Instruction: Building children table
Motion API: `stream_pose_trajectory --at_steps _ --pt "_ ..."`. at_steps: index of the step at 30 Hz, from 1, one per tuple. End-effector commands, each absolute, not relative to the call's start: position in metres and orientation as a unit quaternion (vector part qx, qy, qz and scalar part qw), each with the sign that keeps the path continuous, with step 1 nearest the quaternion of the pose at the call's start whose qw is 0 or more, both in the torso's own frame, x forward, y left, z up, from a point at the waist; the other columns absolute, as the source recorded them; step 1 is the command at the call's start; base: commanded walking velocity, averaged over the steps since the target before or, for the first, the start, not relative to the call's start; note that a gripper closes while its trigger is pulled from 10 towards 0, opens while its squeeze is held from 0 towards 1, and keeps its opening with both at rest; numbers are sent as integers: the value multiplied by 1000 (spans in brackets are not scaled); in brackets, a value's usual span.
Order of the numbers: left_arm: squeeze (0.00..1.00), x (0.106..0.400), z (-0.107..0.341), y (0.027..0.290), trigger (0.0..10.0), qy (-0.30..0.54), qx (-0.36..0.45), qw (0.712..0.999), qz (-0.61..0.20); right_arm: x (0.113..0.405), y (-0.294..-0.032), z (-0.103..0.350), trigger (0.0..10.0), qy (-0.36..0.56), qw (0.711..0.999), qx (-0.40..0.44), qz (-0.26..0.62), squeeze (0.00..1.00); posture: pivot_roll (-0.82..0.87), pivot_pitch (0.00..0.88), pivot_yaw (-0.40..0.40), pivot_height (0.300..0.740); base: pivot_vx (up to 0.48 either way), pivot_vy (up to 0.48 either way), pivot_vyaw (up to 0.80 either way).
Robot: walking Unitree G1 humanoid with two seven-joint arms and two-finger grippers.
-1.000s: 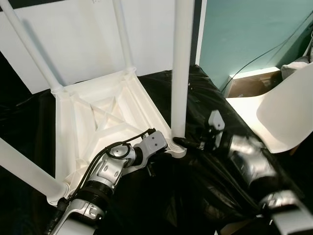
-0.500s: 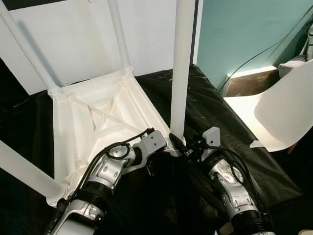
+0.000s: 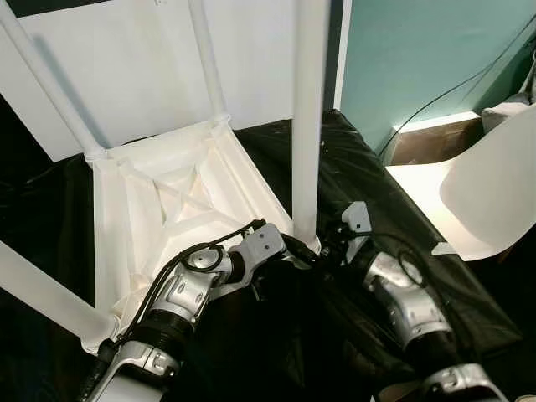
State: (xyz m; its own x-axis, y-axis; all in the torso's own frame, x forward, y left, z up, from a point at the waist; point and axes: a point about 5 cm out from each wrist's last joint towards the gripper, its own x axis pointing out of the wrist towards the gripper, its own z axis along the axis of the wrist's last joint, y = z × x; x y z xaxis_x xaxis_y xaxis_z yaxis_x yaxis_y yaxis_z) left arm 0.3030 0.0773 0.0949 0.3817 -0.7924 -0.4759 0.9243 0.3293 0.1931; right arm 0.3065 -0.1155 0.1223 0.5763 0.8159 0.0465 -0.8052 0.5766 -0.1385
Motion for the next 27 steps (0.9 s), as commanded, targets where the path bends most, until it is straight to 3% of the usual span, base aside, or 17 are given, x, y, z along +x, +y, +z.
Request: stream_pose_trajectory --at_steps 1,11,12,13,14,23,24,25,27 --pt "0 280 50 82 10000 234 182 788 -540 308 -115 120 10000 -40 857 -65 510 0 7 0 20 740 0 0 0" --pt "0 280 50 84 10000 234 180 791 -535 331 -122 128 9922 -2 822 -123 557 0 32 0 8 740 0 0 0" --pt "0 279 50 84 10000 234 180 792 -534 333 -122 130 745 -3 818 -124 562 0 38 0 5 740 0 0 0" --pt "0 279 50 84 10000 234 180 792 -534 333 -122 130 745 -3 818 -124 562 0 38 0 5 740 0 0 0" --pt "0 279 49 85 10000 235 179 793 -533 334 -122 132 0 -4 814 -124 568 0 40 0 4 740 0 0 0" --pt "0 278 49 85 10000 235 177 795 -531 329 -125 124 0 14 811 -105 575 0 33 0 3 740 0 0 0" --pt "0 278 49 84 10000 235 176 794 -532 324 -119 116 0 11 839 -95 536 0 29 0 0 740 0 0 0" --pt "0 278 49 84 10000 235 176 794 -532 324 -119 116 0 11 839 -95 536 0 29 0 0 740 0 0 0" --pt "0 277 49 83 10000 235 176 793 -533 317 -108 114 0 -50 914 -59 398 0 29 0 2 740 0 0 0"
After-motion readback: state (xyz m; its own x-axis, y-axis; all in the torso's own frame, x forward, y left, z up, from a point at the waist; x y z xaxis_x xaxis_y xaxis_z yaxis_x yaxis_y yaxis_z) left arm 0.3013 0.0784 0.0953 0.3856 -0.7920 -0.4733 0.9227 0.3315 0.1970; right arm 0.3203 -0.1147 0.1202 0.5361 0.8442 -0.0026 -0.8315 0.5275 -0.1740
